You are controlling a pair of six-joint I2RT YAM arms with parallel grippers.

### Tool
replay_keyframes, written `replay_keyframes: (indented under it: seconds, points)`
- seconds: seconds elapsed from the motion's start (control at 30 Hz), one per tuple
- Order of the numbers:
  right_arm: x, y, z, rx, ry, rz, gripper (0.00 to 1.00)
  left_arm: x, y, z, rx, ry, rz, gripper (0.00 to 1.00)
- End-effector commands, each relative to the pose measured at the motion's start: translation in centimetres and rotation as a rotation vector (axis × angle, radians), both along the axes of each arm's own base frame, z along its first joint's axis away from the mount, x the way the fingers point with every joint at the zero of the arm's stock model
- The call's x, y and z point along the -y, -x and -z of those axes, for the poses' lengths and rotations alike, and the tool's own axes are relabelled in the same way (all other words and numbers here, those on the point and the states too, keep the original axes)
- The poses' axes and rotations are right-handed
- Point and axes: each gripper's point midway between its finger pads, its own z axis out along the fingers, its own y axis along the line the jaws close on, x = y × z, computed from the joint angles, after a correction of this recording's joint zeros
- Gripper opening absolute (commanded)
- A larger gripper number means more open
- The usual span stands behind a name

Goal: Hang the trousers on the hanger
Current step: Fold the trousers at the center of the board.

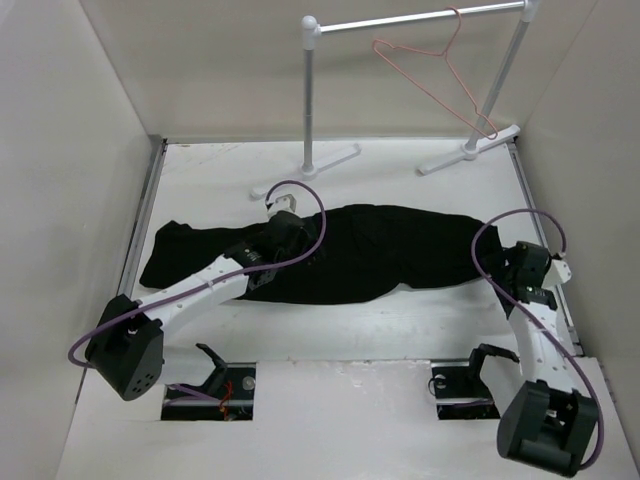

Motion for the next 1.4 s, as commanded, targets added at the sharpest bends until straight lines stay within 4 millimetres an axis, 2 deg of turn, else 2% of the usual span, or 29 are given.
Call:
replay_keyframes:
  seconds: [0.0, 0.13, 0.3, 0.4, 0.57, 0.73, 0.9, 1.0, 1.13, 1.17, 1.27, 1.37]
  points:
    - [2.2, -2.5, -2.5, 0.140, -0.011, 0.027, 0.95, 0.1, -0.4, -1.1, 0.039, 0.035, -0.016, 0.65]
    - [3.4, -3.5, -1.1, 0.128, -0.063, 0.061, 0.93, -0.1, -0.1, -0.7, 0.036, 0.040, -0.021, 0.65]
    - [3.2, -5.9, -2.4, 0.218, -0.058, 0.006, 0.92, 0.1, 0.5, -0.1, 0.022, 0.044, -0.010, 0.65]
    - [3.1, -6.3, -2.7, 0.244, -0.062, -0.008, 0.92, 0.0, 1.0, 0.5, 0.010, 0.040, -0.008, 0.65]
    - [3.4, -6.7, -0.2, 0.157, -0.104, 0.014, 0.92, -0.3, 1.1, 1.0, -0.001, 0.043, -0.020, 0.65]
    - [2.7, -7.8, 2.0, 0.106, -0.152, 0.023, 0.89, -0.7, 0.5, 0.9, -0.001, 0.048, -0.039, 0.65]
    - [2.3, -9.3, 3.5, 0.100, -0.176, 0.023, 0.78, -0.7, 0.4, 1.2, -0.009, 0.043, -0.040, 0.64]
    - [2.3, -9.3, 3.5, 0.100, -0.176, 0.023, 0.78, -0.7, 0.4, 1.3, -0.014, 0.037, -0.042, 0.64]
    - [2.3, -9.3, 3.5, 0.100, -0.176, 0.023, 0.78, -1.7, -0.2, 0.7, -0.001, 0.042, -0.079, 0.63]
    - [1.8, -8.9, 4.2, 0.094, -0.172, 0.055, 0.20, -2.2, -0.5, 0.5, 0.002, 0.042, -0.090, 0.63]
    - [2.2, -7.5, 1.1, 0.140, -0.114, 0.084, 0.14, -3.6, -1.4, -0.4, 0.014, 0.046, -0.128, 0.63]
    - [3.1, -6.0, -3.1, 0.203, -0.042, 0.109, 0.11, -4.9, -2.1, -1.4, 0.032, 0.046, -0.160, 0.63]
